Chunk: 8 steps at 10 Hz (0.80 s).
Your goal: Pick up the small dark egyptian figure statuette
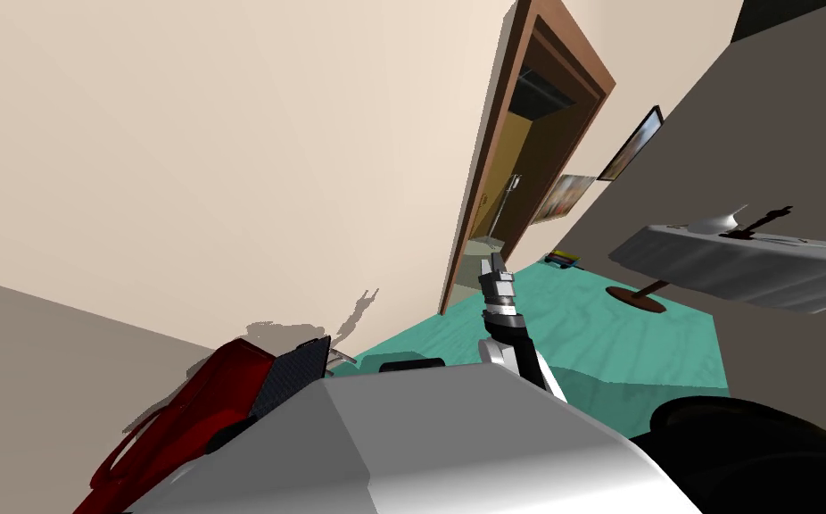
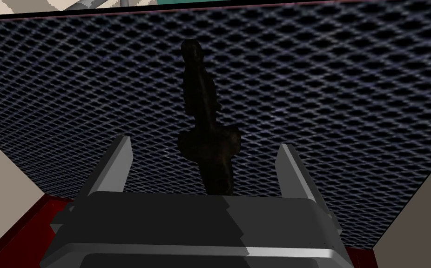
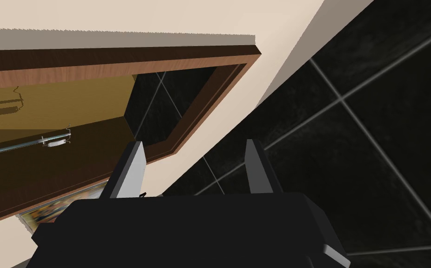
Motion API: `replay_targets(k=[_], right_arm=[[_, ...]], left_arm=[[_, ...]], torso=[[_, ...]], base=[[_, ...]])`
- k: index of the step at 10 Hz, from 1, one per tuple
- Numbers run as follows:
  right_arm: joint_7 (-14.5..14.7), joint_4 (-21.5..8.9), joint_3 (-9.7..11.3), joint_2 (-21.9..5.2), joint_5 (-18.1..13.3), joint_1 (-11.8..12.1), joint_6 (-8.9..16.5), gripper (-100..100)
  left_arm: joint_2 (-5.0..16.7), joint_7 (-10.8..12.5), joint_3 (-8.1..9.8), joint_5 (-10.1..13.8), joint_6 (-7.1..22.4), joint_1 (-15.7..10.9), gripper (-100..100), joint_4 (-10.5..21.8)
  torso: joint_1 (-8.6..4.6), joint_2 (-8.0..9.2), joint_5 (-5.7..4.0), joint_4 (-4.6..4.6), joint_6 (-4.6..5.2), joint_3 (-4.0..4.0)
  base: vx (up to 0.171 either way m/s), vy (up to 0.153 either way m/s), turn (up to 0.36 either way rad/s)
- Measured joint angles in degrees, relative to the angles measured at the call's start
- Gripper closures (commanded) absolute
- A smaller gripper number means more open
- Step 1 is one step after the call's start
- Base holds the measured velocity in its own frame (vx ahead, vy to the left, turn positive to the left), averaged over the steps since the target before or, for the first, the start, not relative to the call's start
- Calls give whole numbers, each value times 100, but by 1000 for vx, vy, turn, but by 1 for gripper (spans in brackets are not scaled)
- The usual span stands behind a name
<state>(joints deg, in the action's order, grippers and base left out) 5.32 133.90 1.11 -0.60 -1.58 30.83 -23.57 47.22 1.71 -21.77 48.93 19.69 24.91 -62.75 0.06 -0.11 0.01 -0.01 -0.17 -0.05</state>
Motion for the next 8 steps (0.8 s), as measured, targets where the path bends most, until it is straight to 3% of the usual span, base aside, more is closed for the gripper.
replay_targets(k=[1, 5, 6, 8], right_arm=[[0, 0, 0, 0, 0, 0, 0, 0], [0, 0, 0, -1, 0, 0, 0, 0], [0, 0, 0, 0, 0, 0, 0, 0], [0, 0, 0, 0, 0, 0, 0, 0]], left_arm=[[0, 2, 1, -1, 0, 1, -100, -2], [-423, -37, 56, -291, -111, -183, -100, 395], [-433, -41, 57, -297, -119, -188, 100, 407], [-432, -42, 53, -297, -110, -183, 100, 409]], torso=[[-1, -4, 0, -1, 0, -3], [19, -9, 5, -2, 1, -5], [9, -8, 2, -2, 0, -5], [1, -7, 0, 2, 1, -3]], base=[[0, 26, -23], [3, 47, -17], [0, 0, 0], [0, 0, 0]])
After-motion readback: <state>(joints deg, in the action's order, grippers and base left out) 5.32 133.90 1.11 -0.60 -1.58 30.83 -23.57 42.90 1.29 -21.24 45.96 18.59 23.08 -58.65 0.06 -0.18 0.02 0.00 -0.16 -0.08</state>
